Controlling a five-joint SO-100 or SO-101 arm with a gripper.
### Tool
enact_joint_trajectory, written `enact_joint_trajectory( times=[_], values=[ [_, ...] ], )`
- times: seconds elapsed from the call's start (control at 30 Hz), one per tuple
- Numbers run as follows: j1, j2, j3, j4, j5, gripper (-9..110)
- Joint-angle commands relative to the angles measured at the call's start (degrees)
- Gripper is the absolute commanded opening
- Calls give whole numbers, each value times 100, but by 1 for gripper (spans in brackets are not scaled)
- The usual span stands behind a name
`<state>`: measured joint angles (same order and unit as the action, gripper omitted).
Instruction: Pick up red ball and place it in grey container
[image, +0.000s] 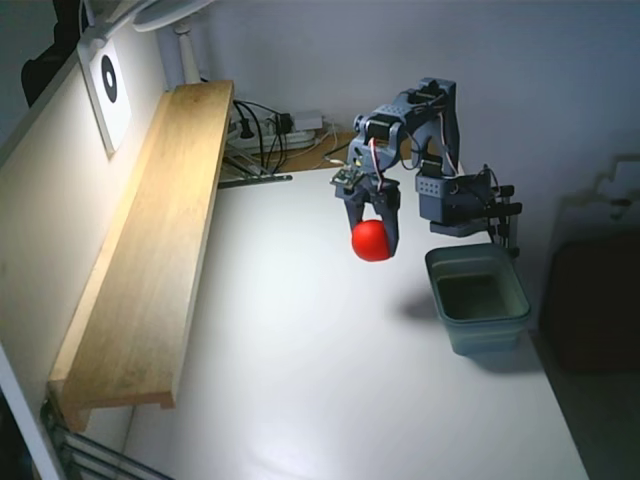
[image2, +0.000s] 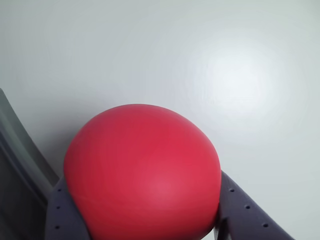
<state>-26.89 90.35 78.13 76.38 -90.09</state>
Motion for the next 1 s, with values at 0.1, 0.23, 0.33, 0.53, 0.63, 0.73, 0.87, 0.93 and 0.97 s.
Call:
enact_joint_trajectory(
  times=[0.1,0.23,0.33,0.53,0.63,0.73,0.87,0.93,0.97],
  values=[
    [-11,-45,-1189,727,9,23],
    [-11,-60,-1237,761,9,23],
    [-11,-60,-1237,761,9,23],
    [-312,-60,-1237,761,9,23],
    [-831,-60,-1237,761,9,23],
    [-1332,-60,-1237,761,9,23],
    [-2026,-60,-1237,761,9,23],
    [-2340,-60,-1237,761,9,23],
    [-2516,-60,-1237,761,9,23]
  ],
)
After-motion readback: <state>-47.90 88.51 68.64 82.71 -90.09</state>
